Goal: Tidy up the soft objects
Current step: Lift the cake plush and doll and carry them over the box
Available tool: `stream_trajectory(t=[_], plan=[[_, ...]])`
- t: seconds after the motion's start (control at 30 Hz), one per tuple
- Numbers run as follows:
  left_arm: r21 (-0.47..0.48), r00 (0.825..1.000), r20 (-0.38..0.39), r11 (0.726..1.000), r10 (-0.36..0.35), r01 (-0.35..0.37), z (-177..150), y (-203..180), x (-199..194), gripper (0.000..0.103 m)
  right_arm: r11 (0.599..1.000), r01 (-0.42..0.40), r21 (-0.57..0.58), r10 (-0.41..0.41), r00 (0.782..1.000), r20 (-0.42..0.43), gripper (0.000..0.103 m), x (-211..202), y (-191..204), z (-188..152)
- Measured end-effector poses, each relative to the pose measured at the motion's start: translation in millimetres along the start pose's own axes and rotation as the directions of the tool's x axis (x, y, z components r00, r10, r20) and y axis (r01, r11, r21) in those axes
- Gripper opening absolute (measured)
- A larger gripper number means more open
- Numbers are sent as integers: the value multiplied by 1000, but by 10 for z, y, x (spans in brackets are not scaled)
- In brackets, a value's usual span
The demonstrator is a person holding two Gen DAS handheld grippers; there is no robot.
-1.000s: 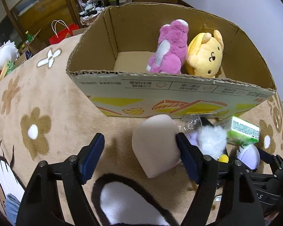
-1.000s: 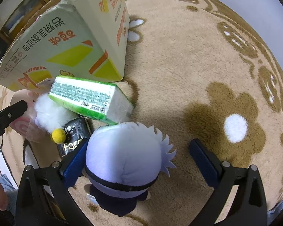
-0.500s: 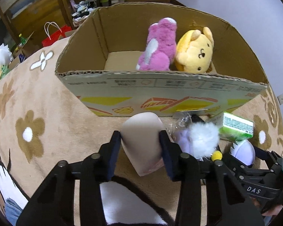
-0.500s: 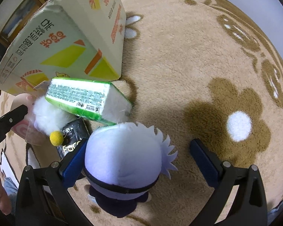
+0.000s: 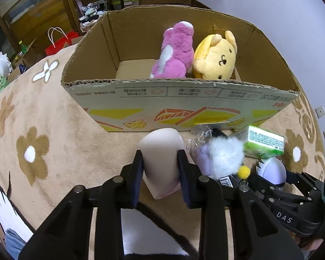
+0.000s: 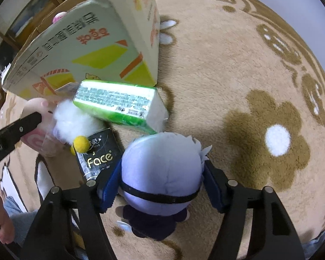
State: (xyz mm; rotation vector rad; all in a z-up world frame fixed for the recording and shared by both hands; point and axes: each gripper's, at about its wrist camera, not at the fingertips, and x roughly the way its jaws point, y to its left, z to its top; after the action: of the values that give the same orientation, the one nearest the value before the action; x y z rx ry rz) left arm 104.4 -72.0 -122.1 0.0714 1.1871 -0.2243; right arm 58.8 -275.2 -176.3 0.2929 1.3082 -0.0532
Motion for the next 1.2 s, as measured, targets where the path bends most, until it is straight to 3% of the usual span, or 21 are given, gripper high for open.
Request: stream_trajectory(t=[0.2, 0.4, 0.63, 0.73, 0.93, 1.0, 1.2], plan=[[25, 1000, 16, 1000, 1, -2, -72, -61, -71, 19, 999, 36, -18, -35, 999, 35, 71, -63, 47, -33], [19, 999, 45, 999, 26, -27, -186, -61, -219, 18, 993, 103, -58, -95, 987, 126, 68, -287, 122, -88], [56, 985, 152, 995, 78, -87, -308, -129, -530, 18, 991, 107, -76, -86, 968, 235, 68, -700, 180, -152], [63, 973, 212, 992, 92, -107, -339, -155, -687, 18, 988, 114, -103, -78, 951, 301, 68, -889, 236, -225], [37, 937, 334, 992, 105, -124, -305, -106, -937, 18, 975, 150, -161, -59, 884, 463, 68, -1268, 405, -184], [36, 923, 371, 992, 100, -121, -299, -97, -1013, 18, 975, 136, -175, -34, 871, 490, 68, -1324, 425, -119], [31, 858, 500, 988, 117, -152, -258, -127, -1248, 18, 967, 125, -221, 26, 819, 573, 68, -1569, 581, -14]])
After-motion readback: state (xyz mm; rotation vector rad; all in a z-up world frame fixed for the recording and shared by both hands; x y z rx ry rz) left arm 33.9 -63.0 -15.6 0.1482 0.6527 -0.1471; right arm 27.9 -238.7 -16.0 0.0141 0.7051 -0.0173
